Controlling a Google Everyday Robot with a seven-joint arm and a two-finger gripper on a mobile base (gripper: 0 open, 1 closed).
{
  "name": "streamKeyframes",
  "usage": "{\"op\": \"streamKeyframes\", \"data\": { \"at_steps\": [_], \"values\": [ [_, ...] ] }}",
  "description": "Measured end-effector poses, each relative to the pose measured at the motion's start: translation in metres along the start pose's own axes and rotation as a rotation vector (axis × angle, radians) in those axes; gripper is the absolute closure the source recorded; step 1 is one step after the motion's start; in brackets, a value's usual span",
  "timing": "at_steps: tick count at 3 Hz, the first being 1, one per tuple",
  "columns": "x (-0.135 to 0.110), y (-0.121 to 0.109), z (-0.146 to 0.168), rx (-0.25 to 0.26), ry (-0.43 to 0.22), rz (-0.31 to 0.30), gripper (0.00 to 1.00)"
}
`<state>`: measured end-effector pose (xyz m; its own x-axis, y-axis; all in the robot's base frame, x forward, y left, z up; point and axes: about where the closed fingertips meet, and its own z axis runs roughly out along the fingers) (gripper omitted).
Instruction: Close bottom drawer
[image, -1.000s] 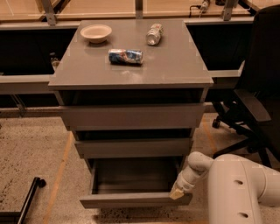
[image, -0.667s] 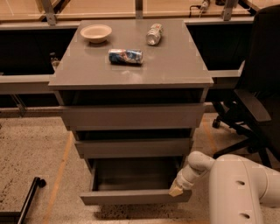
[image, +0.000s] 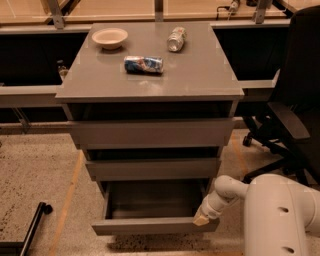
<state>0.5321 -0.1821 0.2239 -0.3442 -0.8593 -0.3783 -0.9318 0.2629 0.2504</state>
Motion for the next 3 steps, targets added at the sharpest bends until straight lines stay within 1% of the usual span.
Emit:
{"op": "streamKeyframes", "data": {
  "at_steps": [1,2,3],
  "values": [
    [-0.014,0.002,-0.039,0.147,0.008,0.013,1.0],
    [-0.013,0.029,-0.04,0.179,0.028,0.027,1.0],
    [-0.001,0.046,-0.016,0.127,0.064,0.053,1.0]
  ]
}}
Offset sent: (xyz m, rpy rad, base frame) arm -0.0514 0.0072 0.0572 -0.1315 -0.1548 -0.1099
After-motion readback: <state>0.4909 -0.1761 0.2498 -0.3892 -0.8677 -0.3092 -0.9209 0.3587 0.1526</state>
